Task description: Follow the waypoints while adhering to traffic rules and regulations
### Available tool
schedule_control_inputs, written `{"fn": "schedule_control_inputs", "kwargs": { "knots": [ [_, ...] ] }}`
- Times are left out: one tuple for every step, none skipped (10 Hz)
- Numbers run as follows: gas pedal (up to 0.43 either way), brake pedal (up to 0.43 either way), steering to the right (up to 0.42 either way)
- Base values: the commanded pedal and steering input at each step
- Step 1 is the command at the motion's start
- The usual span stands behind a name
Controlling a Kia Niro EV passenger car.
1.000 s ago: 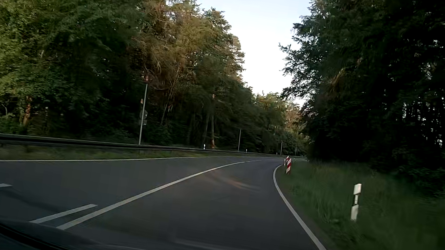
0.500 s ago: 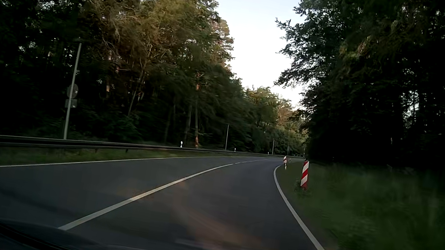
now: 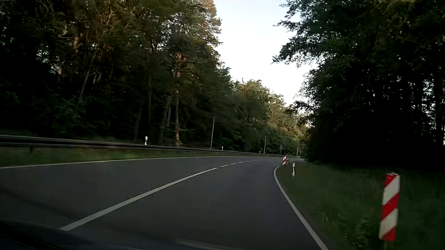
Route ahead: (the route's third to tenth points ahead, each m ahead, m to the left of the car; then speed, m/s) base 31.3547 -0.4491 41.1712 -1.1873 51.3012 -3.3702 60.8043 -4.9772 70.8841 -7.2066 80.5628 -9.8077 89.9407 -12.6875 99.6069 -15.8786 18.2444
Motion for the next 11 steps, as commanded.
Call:
{"fn": "schedule_control_inputs", "kwargs": {
  "knots": [
    [0.110,0.012,0.018],
    [0.110,0.012,0.018],
    [0.110,0.012,0.018],
    [0.110,0.012,0.018],
    [0.110,0.012,0.018],
    [0.110,0.012,0.018],
    [0.110,0.012,0.018],
    [0.110,0.012,0.018],
    [0.110,0.012,0.018],
    [0.110,0.012,0.018],
    [0.110,0.012,0.018]
  ]
}}
